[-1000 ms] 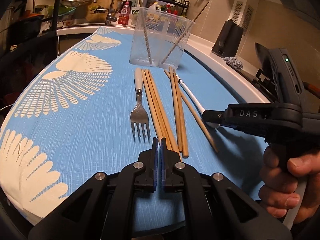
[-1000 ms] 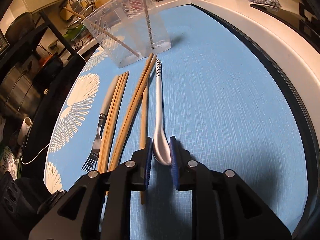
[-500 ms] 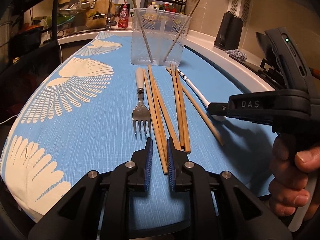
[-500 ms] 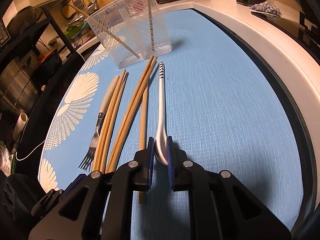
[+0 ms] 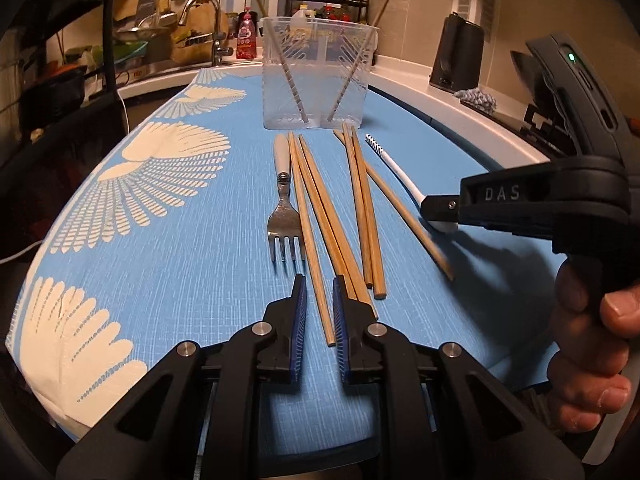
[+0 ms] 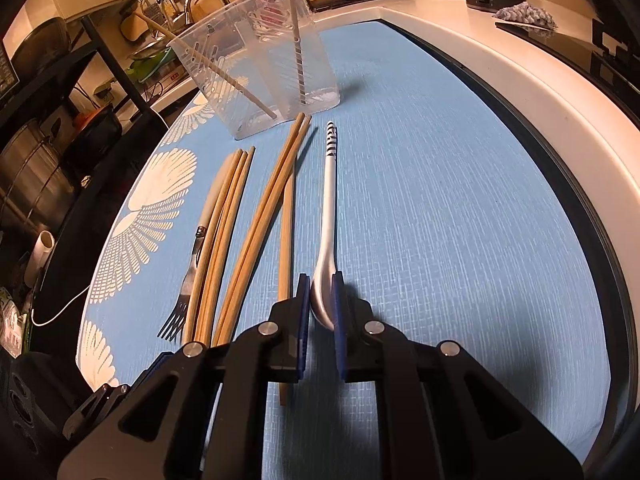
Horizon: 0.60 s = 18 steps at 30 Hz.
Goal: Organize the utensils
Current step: 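Close the right gripper on the white spoon while the left gripper returns to the chopsticks, then close the left gripper on a wooden chopstick while the right gripper holds the spoon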
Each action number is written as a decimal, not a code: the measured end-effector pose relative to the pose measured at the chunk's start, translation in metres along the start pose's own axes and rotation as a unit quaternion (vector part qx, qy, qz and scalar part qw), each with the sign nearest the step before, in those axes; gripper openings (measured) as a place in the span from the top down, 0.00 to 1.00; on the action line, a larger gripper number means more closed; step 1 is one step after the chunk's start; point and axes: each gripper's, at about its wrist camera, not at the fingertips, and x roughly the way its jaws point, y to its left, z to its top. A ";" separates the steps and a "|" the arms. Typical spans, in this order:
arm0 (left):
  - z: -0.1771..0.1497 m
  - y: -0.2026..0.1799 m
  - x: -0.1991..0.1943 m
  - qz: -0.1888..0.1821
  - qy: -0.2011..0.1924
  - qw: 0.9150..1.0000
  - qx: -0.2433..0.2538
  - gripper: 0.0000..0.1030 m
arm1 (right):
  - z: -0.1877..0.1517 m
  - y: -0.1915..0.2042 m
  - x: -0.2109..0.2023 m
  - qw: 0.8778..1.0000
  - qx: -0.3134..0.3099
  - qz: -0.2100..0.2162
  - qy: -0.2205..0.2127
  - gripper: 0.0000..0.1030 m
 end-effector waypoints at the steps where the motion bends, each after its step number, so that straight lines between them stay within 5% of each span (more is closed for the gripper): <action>1: 0.000 -0.001 0.000 0.003 -0.001 1.000 0.005 0.87 | 0.000 -0.001 0.000 1.000 0.001 0.001 -0.001 0.89; 18: -0.004 -0.004 -0.002 0.013 -0.023 1.000 0.015 0.87 | -0.012 0.013 0.000 0.997 -0.058 -0.051 -0.026 0.84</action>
